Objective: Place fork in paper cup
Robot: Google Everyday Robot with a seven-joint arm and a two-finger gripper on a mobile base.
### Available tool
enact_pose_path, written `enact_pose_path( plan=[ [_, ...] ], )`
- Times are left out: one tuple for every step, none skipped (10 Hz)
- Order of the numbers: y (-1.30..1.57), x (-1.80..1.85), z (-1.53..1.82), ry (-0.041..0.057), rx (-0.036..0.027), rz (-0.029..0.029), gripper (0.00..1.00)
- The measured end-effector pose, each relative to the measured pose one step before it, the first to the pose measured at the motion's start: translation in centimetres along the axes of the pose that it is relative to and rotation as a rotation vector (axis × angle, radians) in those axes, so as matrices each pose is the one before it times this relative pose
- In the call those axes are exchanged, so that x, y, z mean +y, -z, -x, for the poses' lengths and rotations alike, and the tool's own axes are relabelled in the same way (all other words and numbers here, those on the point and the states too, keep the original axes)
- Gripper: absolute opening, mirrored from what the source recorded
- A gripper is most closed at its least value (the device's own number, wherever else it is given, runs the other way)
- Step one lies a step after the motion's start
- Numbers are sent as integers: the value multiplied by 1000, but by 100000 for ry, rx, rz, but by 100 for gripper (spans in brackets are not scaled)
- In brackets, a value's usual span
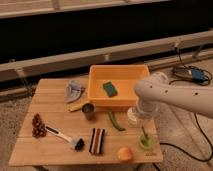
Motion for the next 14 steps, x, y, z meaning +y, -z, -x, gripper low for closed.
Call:
enact_pose_path(
  plan=[
    [466, -395, 262, 107, -256, -1275, 56],
    [534, -437, 272, -33, -374, -1041, 64],
    [905, -813, 384, -196, -738, -1835, 75],
    [594, -495, 311, 62, -457, -1275, 80],
    [274, -62, 130, 245, -218, -672, 80],
    [192, -76, 98, 230, -179, -621, 80],
    [36, 15, 92, 206, -131, -314, 80],
    [23, 125, 113, 288, -81, -67, 80],
    [-6, 76, 4, 200, -3, 51, 80],
    [0, 0, 26, -55, -357, 140, 80],
    [-34, 189, 100, -629, -850, 747, 80],
    [22, -4, -33, -442, -104, 140, 80],
    [36, 48, 30, -5, -106, 83, 80],
    [5, 55, 40, 72, -120, 89, 80]
  ],
)
